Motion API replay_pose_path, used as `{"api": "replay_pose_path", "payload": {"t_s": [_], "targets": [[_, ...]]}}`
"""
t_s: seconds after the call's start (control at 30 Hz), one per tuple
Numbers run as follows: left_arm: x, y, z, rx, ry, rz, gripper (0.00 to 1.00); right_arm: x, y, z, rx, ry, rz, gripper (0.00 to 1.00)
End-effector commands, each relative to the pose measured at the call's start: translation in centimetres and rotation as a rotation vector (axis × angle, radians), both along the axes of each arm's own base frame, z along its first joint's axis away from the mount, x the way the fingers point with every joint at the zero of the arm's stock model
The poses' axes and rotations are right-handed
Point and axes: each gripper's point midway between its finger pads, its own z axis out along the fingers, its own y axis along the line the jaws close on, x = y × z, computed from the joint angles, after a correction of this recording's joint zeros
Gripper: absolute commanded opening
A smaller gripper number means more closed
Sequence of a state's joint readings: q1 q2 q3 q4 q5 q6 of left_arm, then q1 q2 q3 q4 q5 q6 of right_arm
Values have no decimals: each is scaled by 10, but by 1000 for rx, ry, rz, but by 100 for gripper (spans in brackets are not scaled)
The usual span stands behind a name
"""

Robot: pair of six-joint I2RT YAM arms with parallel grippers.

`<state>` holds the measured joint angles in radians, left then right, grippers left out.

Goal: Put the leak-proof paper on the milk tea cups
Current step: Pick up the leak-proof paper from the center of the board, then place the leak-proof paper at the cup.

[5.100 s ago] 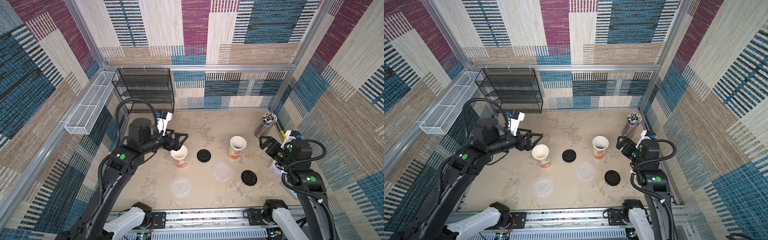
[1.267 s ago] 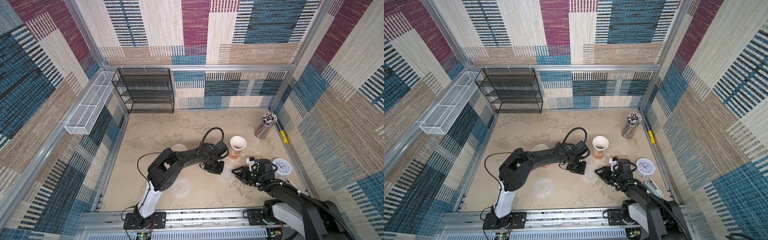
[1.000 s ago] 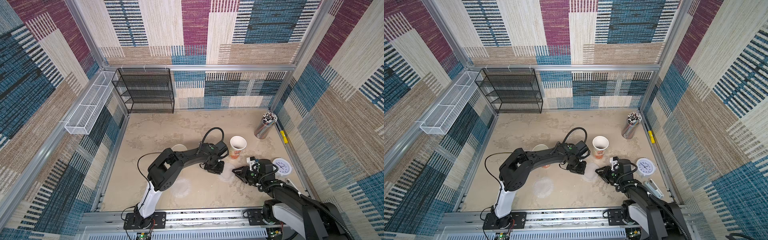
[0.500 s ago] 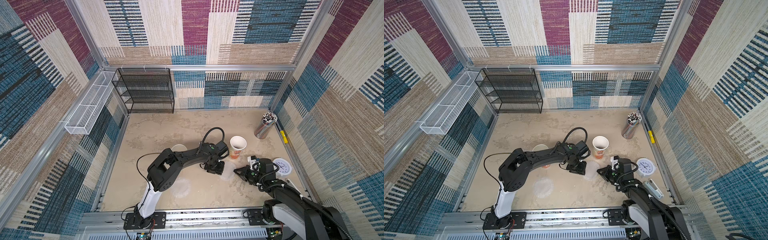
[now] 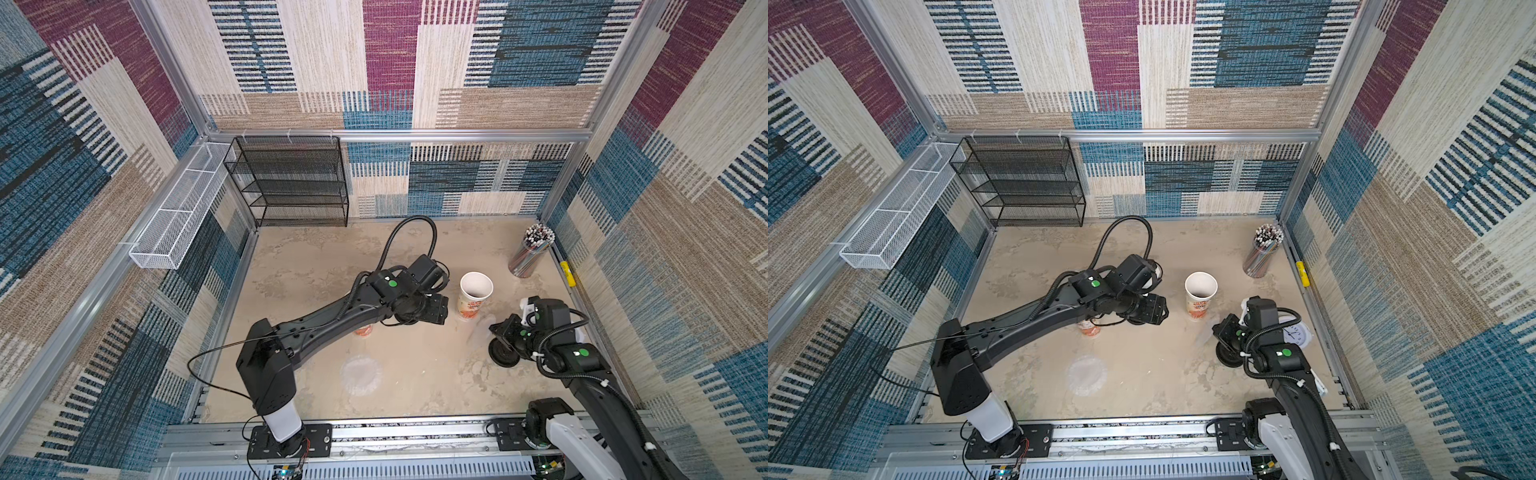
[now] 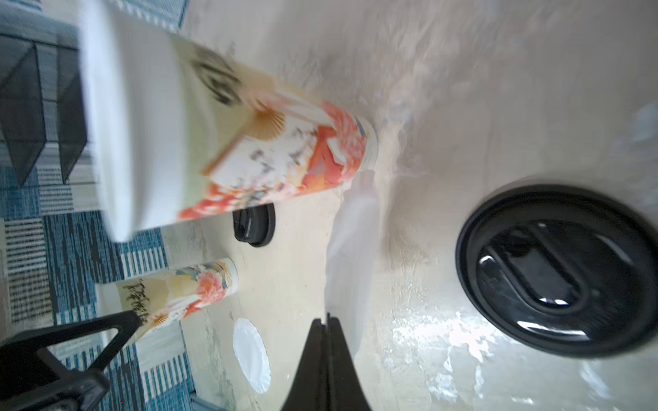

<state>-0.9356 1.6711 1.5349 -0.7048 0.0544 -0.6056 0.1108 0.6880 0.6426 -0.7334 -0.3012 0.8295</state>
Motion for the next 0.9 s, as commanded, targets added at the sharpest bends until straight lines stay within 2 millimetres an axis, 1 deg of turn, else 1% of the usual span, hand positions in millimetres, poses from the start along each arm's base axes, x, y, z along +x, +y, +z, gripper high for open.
{"api": "replay_pose_path", "payload": {"t_s": [0.0, 0.07, 0.1, 0.13, 0.2, 0.23, 0.27, 0.3, 0.33, 0.37, 0.43, 0.47, 0.53, 0.63, 0.7, 0.77, 0.87], "targets": [[19, 8, 38, -74, -121, 83, 79, -16, -42, 30, -174, 32, -166, 0], [26, 13, 60, -132, -154, 113, 82, -13, -55, 66, -253, -15, -192, 0], [29, 14, 68, -159, -163, 118, 82, -9, -59, 82, -283, -44, -191, 0], [32, 14, 76, -189, -168, 118, 83, -3, -61, 102, -316, -92, -178, 0], [36, 11, 90, -252, -172, 105, 85, 13, -57, 142, -357, -212, -128, 0], [39, 7, 95, -290, -162, 92, 85, 23, -49, 163, -368, -293, -72, 0], [42, 5, 99, -327, -151, 85, 85, 32, -36, 180, -359, -372, 6, 0], [44, 2, 102, -359, -138, 77, 85, 38, -26, 190, -342, -423, 61, 0], [47, -1, 106, -397, -126, 71, 85, 46, -7, 199, -301, -491, 155, 0], [50, -3, 108, -428, -113, 75, 85, 52, 9, 202, -246, -519, 227, 0], [56, -4, 112, -477, -98, 90, 85, 61, 36, 199, -125, -534, 341, 0], [59, -5, 113, -499, -90, 95, 85, 64, 47, 194, -62, -524, 387, 0], [61, -9, 112, -527, -75, 98, 85, 68, 58, 182, 9, -502, 432, 0], [60, -19, 101, -542, -13, 88, 85, 72, 68, 163, 63, -483, 480, 0], [59, -26, 92, -551, 36, 77, 85, 73, 69, 150, 79, -453, 492, 0], [59, -31, 85, -555, 72, 74, 85, 73, 66, 138, 73, -429, 483, 0], [61, -35, 75, -553, 97, 75, 86, 74, 56, 127, 46, -400, 441, 0]]}}
